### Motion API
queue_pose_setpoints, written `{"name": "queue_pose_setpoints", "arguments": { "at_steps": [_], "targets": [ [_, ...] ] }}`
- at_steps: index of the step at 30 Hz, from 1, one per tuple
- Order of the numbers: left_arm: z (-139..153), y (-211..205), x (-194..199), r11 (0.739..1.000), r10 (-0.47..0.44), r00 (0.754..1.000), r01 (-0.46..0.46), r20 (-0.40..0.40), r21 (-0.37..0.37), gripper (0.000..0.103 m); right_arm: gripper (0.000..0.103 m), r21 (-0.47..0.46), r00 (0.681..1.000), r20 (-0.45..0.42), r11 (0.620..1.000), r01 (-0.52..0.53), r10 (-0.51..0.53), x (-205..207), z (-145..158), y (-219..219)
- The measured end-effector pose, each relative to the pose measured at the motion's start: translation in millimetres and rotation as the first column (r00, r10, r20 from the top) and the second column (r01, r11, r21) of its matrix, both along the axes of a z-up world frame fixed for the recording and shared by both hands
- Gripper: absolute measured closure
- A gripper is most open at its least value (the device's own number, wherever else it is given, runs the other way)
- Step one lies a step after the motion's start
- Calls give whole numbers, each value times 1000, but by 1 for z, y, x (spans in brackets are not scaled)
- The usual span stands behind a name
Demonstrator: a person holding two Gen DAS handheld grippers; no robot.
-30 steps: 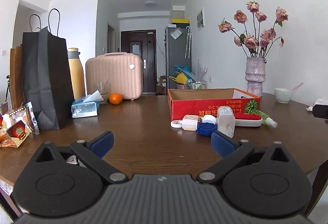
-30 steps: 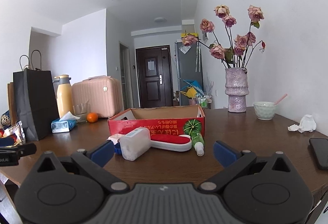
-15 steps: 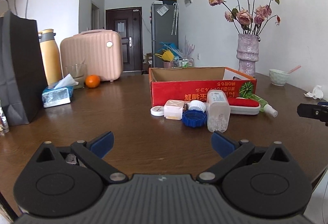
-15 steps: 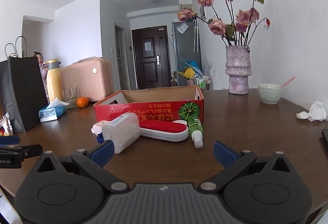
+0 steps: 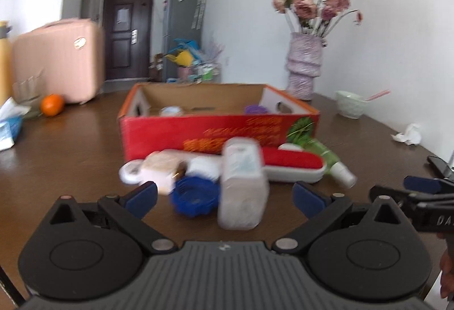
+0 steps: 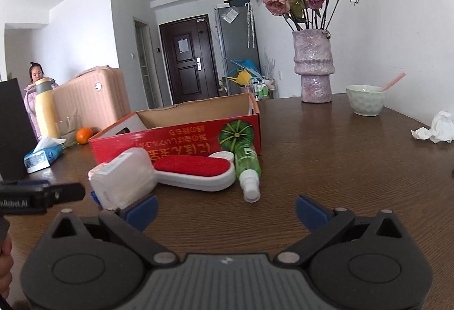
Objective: Organize rigid objects
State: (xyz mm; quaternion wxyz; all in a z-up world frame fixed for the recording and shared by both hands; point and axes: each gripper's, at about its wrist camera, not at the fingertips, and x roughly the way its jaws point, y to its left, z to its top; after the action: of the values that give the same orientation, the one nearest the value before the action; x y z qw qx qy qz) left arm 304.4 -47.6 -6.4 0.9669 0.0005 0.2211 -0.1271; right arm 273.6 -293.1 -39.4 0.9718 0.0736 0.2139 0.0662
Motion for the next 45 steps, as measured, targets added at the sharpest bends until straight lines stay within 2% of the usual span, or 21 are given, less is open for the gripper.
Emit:
{"name": "queue_pose_setpoints", "arguments": {
  "at_steps": [4,6,8,9,11,14,17,20,21,22,23,25,29,33,39,41,45],
  "targets": [
    [-1,-28,25,997,-35,999,34,11,67,1,0,11,999,-13,999,31,-31,7,-3,-12],
    [-5,-36,37,998,-43,999,44,-18,54,16,0,13,999,-20,999,39,-38,10,-4,-18],
    [-10,-40,44,998,-38,998,41,-53,46,52,0,11,999,-22,999,43,-43,12,-5,-21],
    [-11,-41,45,998,-38,998,40,-52,39,58,0,12,999,-22,999,46,-46,12,-6,-22],
    [-9,-39,41,997,-73,996,73,-53,7,61,0,17,999,-22,999,49,-48,12,-6,-25],
    [1,-39,26,983,-175,983,172,-52,-58,61,0,26,998,-26,998,49,-49,12,-7,-27],
    [3,-29,23,935,-303,939,259,-164,-241,61,0,36,999,-24,998,42,-41,10,-7,-26],
    [-6,-8,30,883,-355,887,214,-295,-417,58,0,37,1000,-15,999,28,-28,6,-4,-22],
    [-9,2,30,878,-341,888,183,-310,-443,52,0,33,1000,-11,999,23,-23,4,-2,-21],
    [-11,10,29,892,-292,900,135,-322,-432,36,0,29,1000,-7,999,20,-19,2,-1,-19],
    [-10,19,28,916,-214,922,73,-324,-395,28,0,26,1000,-5,1000,17,-17,1,0,-18],
    [-8,30,26,943,-118,940,5,-320,-332,30,0,26,1000,-1,1000,13,-13,0,1,-16],
    [-2,39,20,928,-128,942,4,-309,-373,34,0,46,1000,-14,999,-7,8,4,1,-10],
    [-3,33,7,945,-107,947,1,-304,-328,34,0,90,996,-45,993,-73,77,21,4,-4],
    [-14,51,-12,927,-85,934,-54,-348,-371,36,14,152,976,-98,972,-180,196,55,8,15],
    [-16,58,-16,914,-79,931,-75,-356,-398,36,15,187,967,-110,960,-206,229,65,8,20],
    [-19,63,-16,888,-106,924,-79,-368,-453,38,29,229,948,-132,940,-254,288,83,6,34]
  ]
}}
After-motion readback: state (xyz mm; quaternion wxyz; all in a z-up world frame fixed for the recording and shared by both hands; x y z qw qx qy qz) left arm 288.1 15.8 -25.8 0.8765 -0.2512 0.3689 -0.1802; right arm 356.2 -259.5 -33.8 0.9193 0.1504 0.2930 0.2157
